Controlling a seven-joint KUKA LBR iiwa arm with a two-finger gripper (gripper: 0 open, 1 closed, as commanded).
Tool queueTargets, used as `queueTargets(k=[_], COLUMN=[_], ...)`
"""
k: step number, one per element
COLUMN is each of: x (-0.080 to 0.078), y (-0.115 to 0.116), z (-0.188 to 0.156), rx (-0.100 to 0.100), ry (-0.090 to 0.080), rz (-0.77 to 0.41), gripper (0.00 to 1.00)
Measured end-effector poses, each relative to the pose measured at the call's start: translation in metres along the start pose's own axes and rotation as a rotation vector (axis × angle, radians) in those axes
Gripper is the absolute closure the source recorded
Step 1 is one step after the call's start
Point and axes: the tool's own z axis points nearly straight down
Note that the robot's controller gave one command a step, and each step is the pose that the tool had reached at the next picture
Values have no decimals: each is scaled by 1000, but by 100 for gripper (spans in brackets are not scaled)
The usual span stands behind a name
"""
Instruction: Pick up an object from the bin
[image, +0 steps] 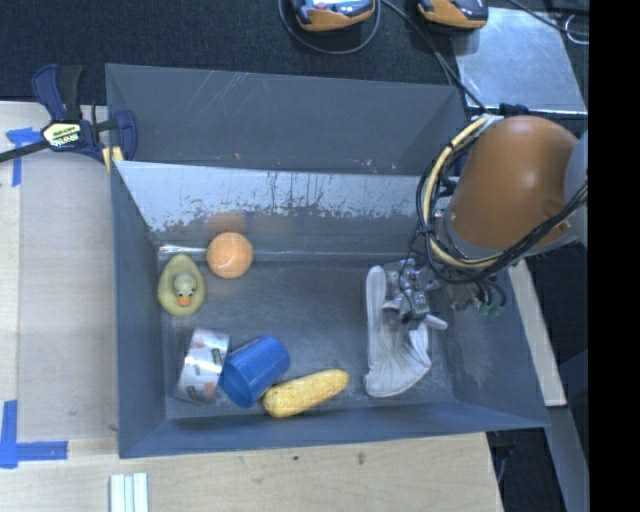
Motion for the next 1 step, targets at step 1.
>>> queueTargets(k=[1], x=[0], y=[0], z=[0], rx=[0], ry=[0], rz=[0], gripper=[100])
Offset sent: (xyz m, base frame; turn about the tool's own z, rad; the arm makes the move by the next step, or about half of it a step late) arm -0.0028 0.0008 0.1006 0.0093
